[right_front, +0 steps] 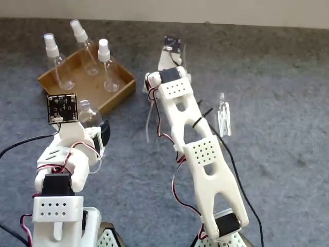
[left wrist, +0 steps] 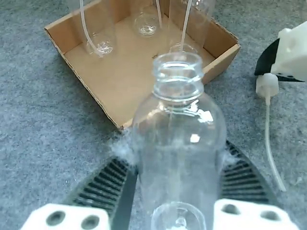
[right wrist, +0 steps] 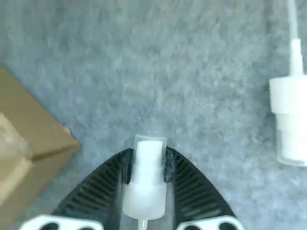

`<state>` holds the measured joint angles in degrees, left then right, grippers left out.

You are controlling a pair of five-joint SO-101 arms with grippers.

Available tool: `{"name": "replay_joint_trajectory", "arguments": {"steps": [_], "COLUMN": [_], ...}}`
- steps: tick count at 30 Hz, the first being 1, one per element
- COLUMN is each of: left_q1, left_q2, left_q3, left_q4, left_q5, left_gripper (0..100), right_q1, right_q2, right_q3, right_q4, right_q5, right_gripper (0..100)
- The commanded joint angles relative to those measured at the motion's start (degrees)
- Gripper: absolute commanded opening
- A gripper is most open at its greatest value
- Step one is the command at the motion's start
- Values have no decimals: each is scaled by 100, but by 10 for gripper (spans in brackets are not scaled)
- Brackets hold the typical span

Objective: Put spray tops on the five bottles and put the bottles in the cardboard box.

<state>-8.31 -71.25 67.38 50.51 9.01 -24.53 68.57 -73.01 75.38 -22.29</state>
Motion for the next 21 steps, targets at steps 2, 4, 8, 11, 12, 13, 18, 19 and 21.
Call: {"name": "replay_joint_trajectory", "arguments": {"steps": [2,4,8,11,12,13,18,19,21], "left_q1": [-13,-13,-4,84,154,251,690,796,1077], "left_q2": [-110,-110,-110,-110,-110,-110,-119,-119,-119], "left_q3": [-22,-22,-22,-22,-22,-22,84,127,171], "left_q4": [-149,-149,-149,-149,-123,-123,-149,-149,-149], "left_q5": [70,70,70,79,79,79,70,70,70], "left_gripper": [108,108,110,110,110,110,111,111,111], "right_q1": [92,163,338,444,462,462,453,462,470], "right_q2": [-418,-576,-971,-1341,-1473,-1613,-2290,-2422,-2703], "right_q3": [-303,-303,-303,-303,-303,-303,-303,-303,-303], "right_q4": [725,936,1244,1481,1578,1666,2097,2158,2264], "right_q5": [659,879,1345,1644,1732,1820,2198,2198,2189], "right_gripper": [5,5,5,5,5,5,5,5,5]}}
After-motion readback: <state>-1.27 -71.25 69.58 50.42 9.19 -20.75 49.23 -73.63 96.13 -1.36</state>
